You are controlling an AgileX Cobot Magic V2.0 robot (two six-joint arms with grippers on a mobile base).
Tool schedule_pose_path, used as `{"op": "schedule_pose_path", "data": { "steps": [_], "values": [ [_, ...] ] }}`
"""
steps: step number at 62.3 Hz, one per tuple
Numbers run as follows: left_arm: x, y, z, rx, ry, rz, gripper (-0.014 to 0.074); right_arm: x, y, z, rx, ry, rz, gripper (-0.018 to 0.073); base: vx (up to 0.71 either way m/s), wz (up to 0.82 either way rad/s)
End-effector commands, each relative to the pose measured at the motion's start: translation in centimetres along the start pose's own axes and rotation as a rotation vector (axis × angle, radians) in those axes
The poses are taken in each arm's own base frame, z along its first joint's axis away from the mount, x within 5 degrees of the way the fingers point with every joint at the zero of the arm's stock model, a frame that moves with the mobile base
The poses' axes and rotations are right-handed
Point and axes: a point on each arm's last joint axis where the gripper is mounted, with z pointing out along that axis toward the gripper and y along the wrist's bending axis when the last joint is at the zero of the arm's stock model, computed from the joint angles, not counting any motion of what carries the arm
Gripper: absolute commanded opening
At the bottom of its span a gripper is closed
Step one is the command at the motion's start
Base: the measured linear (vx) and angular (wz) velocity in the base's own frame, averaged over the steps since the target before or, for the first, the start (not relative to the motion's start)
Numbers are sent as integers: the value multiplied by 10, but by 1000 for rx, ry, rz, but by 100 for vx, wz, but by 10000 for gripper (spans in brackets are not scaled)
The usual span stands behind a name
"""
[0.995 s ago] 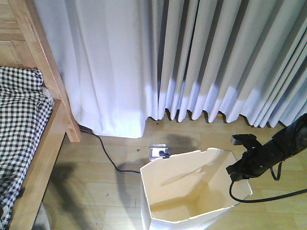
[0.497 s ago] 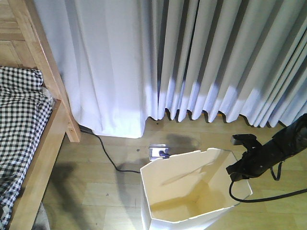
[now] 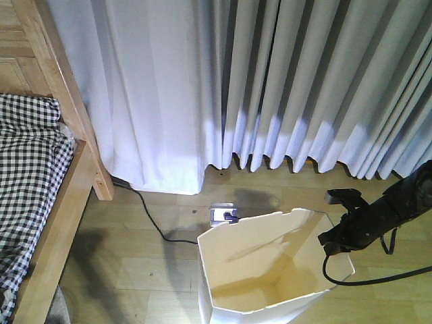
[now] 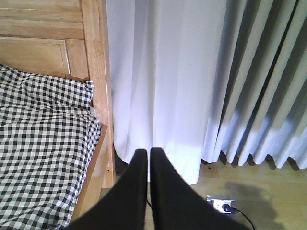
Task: Move trash bin to bedside with robot
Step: 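Lower the bin to the floor beside the bed with the right gripper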
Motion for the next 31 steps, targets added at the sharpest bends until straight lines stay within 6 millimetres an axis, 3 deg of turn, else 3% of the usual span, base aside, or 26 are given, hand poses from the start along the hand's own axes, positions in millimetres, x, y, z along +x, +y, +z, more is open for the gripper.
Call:
{"op": "schedule_pose_path", "data": {
  "steps": [1,19,31],
  "values": [
    [-5,-1,1,8,-58,-6,-6,-15,11,-20,-98,-75,53,-1,0,0],
    [-5,-1,1,8,-58,-6,-6,-46,-12,-6,-46,-152,124,-1,0,0],
    [-5,-1,1,8,-58,-6,-6,-66,-31,15,-43,-182,229,-1,0,0]
  ]
}}
